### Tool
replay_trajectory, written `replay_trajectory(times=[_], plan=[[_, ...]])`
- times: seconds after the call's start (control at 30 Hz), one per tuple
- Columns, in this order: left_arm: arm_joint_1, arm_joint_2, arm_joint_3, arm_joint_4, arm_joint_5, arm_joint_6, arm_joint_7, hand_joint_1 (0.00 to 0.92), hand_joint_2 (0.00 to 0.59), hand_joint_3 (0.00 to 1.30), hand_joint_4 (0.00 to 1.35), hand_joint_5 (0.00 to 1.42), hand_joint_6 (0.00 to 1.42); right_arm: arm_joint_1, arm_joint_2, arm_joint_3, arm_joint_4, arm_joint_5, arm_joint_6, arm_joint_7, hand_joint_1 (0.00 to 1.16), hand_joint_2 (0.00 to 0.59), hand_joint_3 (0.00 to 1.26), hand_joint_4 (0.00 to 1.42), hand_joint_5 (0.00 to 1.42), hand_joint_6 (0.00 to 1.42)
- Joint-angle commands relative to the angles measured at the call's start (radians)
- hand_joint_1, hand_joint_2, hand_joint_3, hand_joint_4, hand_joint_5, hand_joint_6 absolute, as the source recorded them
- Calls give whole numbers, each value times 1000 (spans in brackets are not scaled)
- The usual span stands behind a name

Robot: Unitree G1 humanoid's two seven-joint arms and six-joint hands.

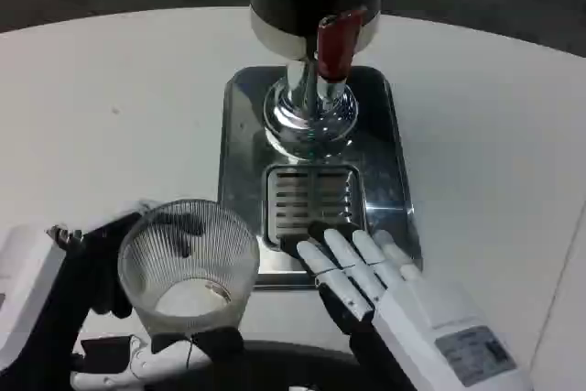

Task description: Grasp the cup under the faucet to collect the drink, then remove the cup.

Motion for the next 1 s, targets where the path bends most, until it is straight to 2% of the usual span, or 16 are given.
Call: replay_trajectory(times=[0.03, 0.53, 0.73, 0.83, 1.0], plan=[[3, -8, -5, -14, -22, -6, -5, 429, 93, 926, 1035, 1180, 1259, 15, 6, -8, -26, -5, -12, -7, 386, 482, 73, 0, 0, 0], [7, -25, -5, -27, -23, -2, -8, 430, 94, 926, 1035, 1180, 1259, 52, 20, -15, -48, -10, -6, -1, 386, 482, 87, 0, 0, 0], [-12, -49, -5, -12, 6, 5, 16, 434, 96, 927, 1035, 1180, 1272, 62, 34, -21, -57, -23, -3, 2, 389, 487, 93, 0, 0, 0], [-44, -59, -2, 14, 23, 15, 30, 434, 95, 927, 1035, 1180, 1274, 70, 40, -25, -62, -29, -1, 4, 391, 489, 94, 0, 0, 0], [-177, -60, -15, 125, 76, 36, 92, 435, 95, 927, 1035, 1180, 1276, 92, 48, -30, -74, -35, 1, 0, 393, 491, 95, 0, 0, 0]])
